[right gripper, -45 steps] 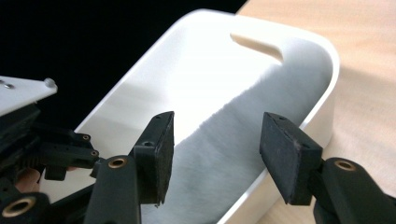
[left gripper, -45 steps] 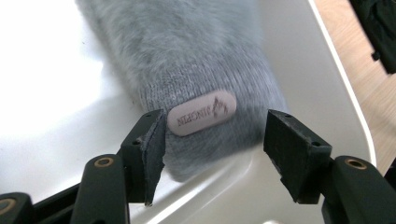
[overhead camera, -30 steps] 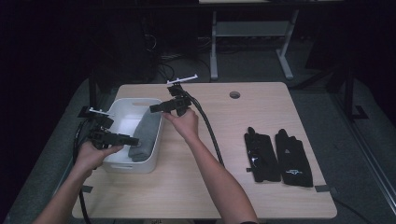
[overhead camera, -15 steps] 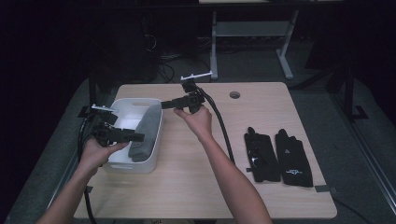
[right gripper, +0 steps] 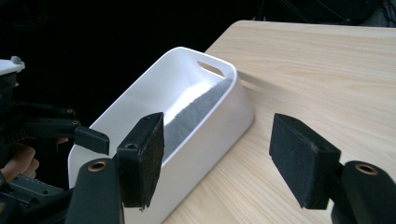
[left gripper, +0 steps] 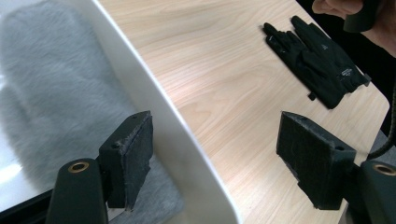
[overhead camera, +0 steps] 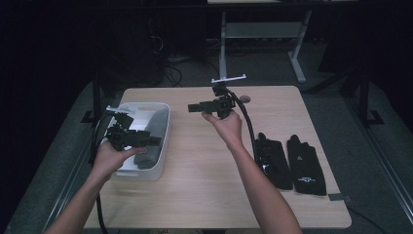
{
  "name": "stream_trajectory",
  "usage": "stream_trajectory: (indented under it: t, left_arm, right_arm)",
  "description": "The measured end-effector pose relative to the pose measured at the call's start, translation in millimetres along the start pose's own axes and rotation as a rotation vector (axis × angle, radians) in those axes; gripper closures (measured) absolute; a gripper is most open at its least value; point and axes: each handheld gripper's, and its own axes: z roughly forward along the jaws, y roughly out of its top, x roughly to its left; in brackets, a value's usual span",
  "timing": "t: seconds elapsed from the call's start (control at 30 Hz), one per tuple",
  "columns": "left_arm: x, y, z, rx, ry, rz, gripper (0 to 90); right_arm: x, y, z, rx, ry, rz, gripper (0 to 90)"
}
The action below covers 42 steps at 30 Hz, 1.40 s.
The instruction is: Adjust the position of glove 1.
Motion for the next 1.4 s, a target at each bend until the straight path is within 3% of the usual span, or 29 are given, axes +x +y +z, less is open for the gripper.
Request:
stream_trajectory:
  t: [0.4,0.67,0.87,1.07,1.4]
  left_arm:
    - [-23.2,8.6,15.5,-0.021,-0.011,0.044,20.1]
    - [-43.0,15.0,29.8,-0.041,-0.031,0.072,18.3]
    - [-60.7,18.2,44.8,-0.064,-0.051,0.086,17.7]
    - [-77.5,18.2,62.8,-0.053,-0.07,0.107,17.4]
    - [-97.1,13.3,86.2,-0.06,-0.099,0.13,17.3]
  right_arm:
    - [-29.1,-21.7,-44.2,-0.014,-0.035,0.021,33.6]
    - [-39.7,-33.7,-67.8,-0.017,-0.052,0.044,32.6]
    - [-49.8,-43.5,-87.1,-0.022,-0.074,0.042,32.0]
    - [-61.7,-56.3,-110.4,-0.022,-0.105,0.064,31.3]
    - [-83.0,-81.1,-150.2,-0.047,-0.157,0.096,30.8]
